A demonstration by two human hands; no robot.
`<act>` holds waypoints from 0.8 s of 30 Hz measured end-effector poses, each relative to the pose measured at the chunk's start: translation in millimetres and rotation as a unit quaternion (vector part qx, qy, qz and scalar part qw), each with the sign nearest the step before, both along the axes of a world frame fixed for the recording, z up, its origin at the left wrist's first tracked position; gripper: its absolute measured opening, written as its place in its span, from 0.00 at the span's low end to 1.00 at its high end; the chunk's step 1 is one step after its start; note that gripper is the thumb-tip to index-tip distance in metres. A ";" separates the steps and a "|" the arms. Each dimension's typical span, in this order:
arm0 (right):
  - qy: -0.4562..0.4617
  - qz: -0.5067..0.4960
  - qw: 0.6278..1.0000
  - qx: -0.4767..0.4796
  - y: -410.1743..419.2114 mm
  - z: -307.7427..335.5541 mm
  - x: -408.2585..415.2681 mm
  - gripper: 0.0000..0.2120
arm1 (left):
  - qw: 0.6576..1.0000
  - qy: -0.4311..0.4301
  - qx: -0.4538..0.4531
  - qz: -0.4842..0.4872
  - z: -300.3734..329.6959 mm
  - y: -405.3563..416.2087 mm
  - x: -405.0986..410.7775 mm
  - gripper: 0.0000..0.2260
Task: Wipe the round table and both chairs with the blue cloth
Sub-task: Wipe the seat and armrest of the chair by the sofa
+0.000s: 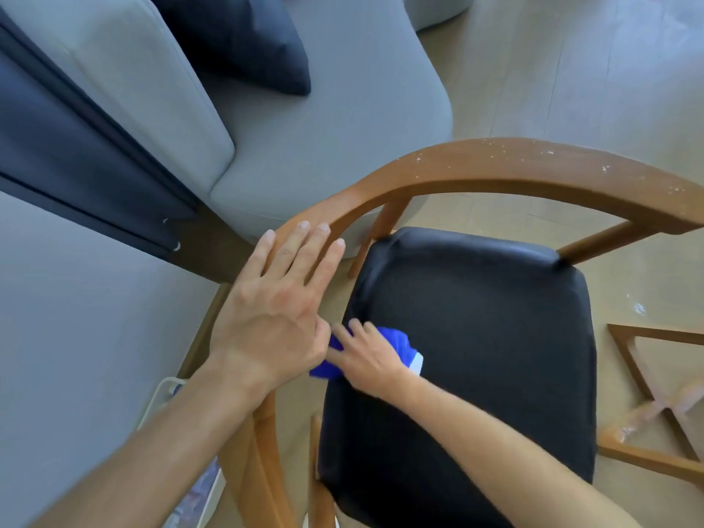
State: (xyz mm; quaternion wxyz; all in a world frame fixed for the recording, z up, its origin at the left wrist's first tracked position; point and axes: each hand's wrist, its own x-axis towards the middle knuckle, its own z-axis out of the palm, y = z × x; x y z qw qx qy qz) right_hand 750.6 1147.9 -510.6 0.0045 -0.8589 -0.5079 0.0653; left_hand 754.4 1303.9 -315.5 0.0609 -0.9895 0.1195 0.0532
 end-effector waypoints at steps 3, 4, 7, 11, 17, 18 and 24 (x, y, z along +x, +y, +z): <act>-0.064 -0.242 0.967 -0.052 5.7 10.7 87.8 0.13 | 1.000 -0.009 -0.006 0.002 -3.1 -1.3 -0.6 0.35; -0.058 -0.317 0.945 -0.051 4.4 15.0 104.7 0.12 | 1.000 -0.014 -0.007 0.006 -4.0 -1.3 -1.0 0.35; -0.045 -0.356 0.933 -0.023 9.0 15.7 81.9 0.13 | 1.000 -0.014 0.003 0.002 -6.2 0.6 1.3 0.35; 0.080 -0.084 0.993 0.007 -2.4 6.0 -79.9 0.20 | 1.000 -0.001 0.001 0.013 -2.8 0.4 -1.1 0.35; 0.070 0.101 0.992 -0.002 -148.0 7.7 -102.3 0.21 | 1.000 -0.008 -0.005 0.007 -0.6 0.8 -1.5 0.34; 0.049 0.052 0.997 0.003 -181.8 8.9 -82.9 0.23 | 1.000 -0.010 -0.007 0.005 -1.9 0.1 -1.5 0.33; 0.066 -0.440 0.892 0.072 -286.7 16.5 28.3 0.35 | 0.999 -0.027 -0.021 0.000 -14.4 0.6 3.3 0.34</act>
